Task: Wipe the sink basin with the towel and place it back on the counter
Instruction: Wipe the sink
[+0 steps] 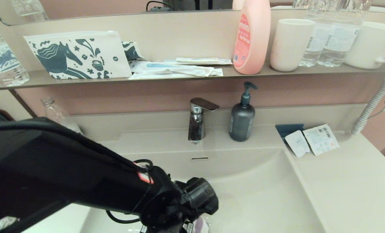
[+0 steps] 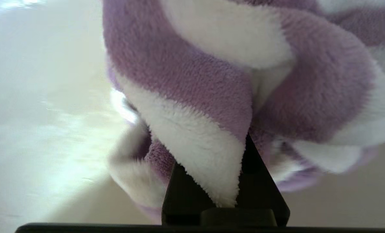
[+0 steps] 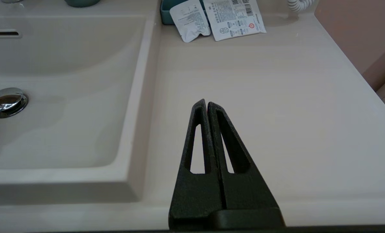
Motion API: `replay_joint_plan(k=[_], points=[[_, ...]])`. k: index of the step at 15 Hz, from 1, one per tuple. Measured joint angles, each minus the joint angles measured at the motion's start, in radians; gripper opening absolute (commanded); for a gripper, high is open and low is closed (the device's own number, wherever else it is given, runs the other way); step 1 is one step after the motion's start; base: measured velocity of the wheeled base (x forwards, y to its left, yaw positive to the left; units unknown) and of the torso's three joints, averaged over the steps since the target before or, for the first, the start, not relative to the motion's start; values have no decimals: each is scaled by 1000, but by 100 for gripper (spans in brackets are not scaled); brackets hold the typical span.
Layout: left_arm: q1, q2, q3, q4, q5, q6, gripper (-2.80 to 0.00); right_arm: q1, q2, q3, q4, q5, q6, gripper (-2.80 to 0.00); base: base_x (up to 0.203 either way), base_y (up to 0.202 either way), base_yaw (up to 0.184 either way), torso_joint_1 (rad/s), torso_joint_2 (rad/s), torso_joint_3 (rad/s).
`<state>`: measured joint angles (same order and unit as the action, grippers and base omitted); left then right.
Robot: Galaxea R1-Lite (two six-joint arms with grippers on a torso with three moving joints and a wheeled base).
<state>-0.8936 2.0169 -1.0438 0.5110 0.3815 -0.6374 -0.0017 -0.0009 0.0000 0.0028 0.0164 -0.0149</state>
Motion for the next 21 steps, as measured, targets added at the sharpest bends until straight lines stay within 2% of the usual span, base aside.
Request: replay_joint_plan(k=[2, 3, 6, 7, 10, 14, 16, 21], points=[[50, -29, 57, -96, 0, 82, -280, 0, 0, 0, 0, 0, 0, -280, 0, 0, 0, 0, 0, 0], [72, -36, 88, -180, 0, 128, -280, 0, 0, 0, 0, 0, 0, -280, 0, 0, 0, 0, 0, 0], [158, -34, 207, -454, 5, 339, -280, 0, 0, 0, 0, 0, 0, -280, 0, 0, 0, 0, 0, 0], [191, -32, 233, -504, 5, 404, -280, 0, 0, 0, 0, 0, 0, -280, 0, 0, 0, 0, 0, 0], [273, -45, 266, -510, 6, 480, -280, 0, 0, 0, 0, 0, 0, -280, 0, 0, 0, 0, 0, 0], [291, -88, 264, -464, 33, 507, -280, 0, 0, 0, 0, 0, 0, -280, 0, 0, 0, 0, 0, 0], [291, -113, 237, -331, 75, 497, -280, 0, 0, 0, 0, 0, 0, -280, 0, 0, 0, 0, 0, 0], [271, -170, 165, 18, 117, 314, -280, 0, 0, 0, 0, 0, 0, -280, 0, 0, 0, 0, 0, 0]])
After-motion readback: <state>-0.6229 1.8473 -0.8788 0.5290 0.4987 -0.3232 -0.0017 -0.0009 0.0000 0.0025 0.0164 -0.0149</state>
